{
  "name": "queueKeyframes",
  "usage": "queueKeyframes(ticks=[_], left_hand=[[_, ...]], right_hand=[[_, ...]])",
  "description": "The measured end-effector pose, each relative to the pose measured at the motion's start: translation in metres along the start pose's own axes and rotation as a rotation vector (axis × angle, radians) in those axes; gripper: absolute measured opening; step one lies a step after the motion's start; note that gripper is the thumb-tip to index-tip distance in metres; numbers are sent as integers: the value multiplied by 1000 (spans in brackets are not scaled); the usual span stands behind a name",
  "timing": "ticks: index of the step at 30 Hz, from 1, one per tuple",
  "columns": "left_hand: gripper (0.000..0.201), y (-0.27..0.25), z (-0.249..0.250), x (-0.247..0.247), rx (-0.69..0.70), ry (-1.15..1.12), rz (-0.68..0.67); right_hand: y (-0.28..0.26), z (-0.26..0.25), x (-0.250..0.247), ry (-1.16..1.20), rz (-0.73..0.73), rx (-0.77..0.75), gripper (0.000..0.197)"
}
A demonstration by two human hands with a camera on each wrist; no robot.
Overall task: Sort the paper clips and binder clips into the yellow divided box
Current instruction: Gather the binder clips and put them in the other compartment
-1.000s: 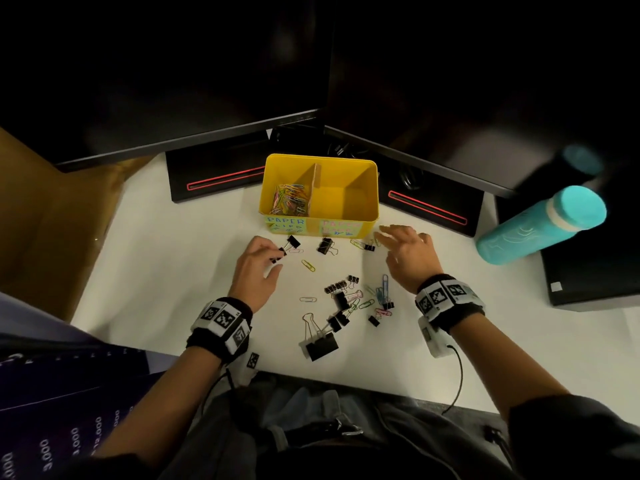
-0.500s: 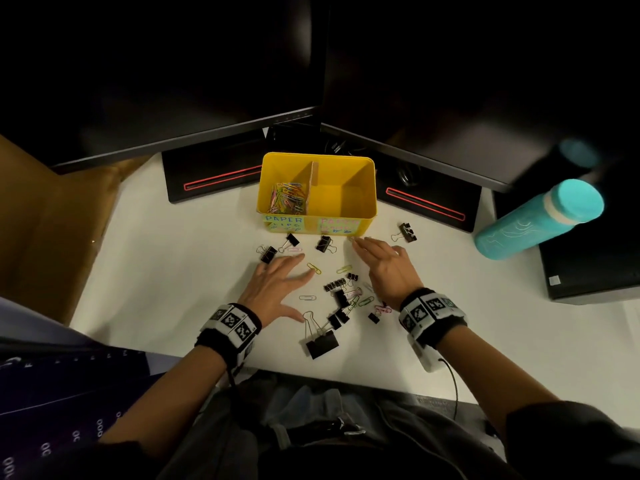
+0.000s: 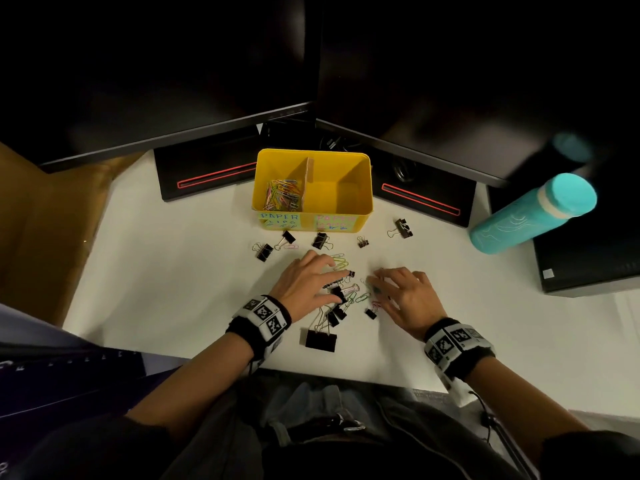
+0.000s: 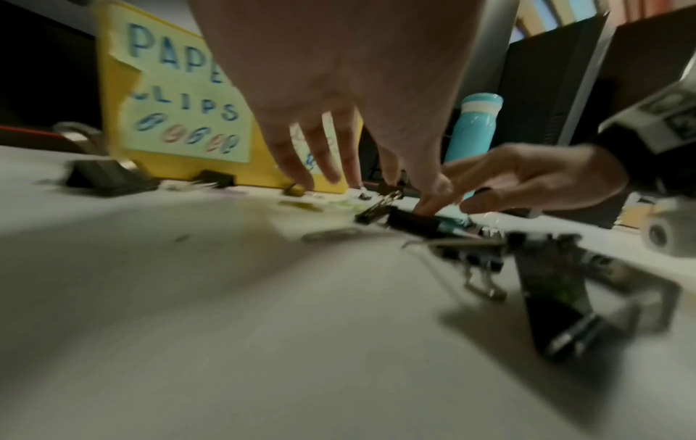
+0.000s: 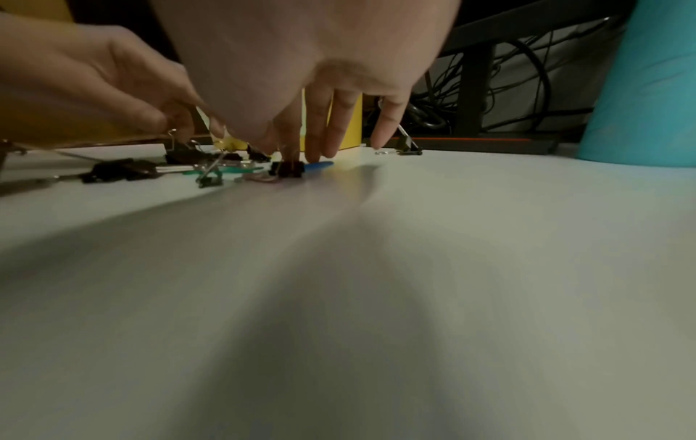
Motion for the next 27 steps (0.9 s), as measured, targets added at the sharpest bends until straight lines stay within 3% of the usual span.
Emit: queueKeyframes(ticks=[4,6,11,18,21,23,25,27], left_hand=[[45,5,12,7,46,19,-159],[41,0,11,7,17,-3,-151],[29,-17,8,7,41,17,-96],[18,-31,3,6,-12,-9,-97],[26,-34,11,10,15,-76,-134],[37,-37,10,5,11,-90,-85],[43,-44,-4,-4,-61,-104,8],[46,-56,-24,-9,-167,-128,32]], right_hand=[[-8,15,-1,100,21,83,44],[-9,15,-7,113,48,78,43],[-31,0,-6,37,18,-157,29],[-43,18,-10,7,33,-24,44],[-46,16,-13,-66,25,28,48],[-46,9,-8,-125,-37,-57,47],[-42,4,-3,-169,-107,-86,48],[-30,3,-3,-154,-112,-22,50]])
Point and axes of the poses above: each hand's wrist, its own y-axis towards the middle knuckle, its own x-axis out of the palm, z = x × y, the point moved 5 cm from there along y, towards the middle knuckle, and after that the axes turned 4 degrees about -z, right-handed, at the moved point
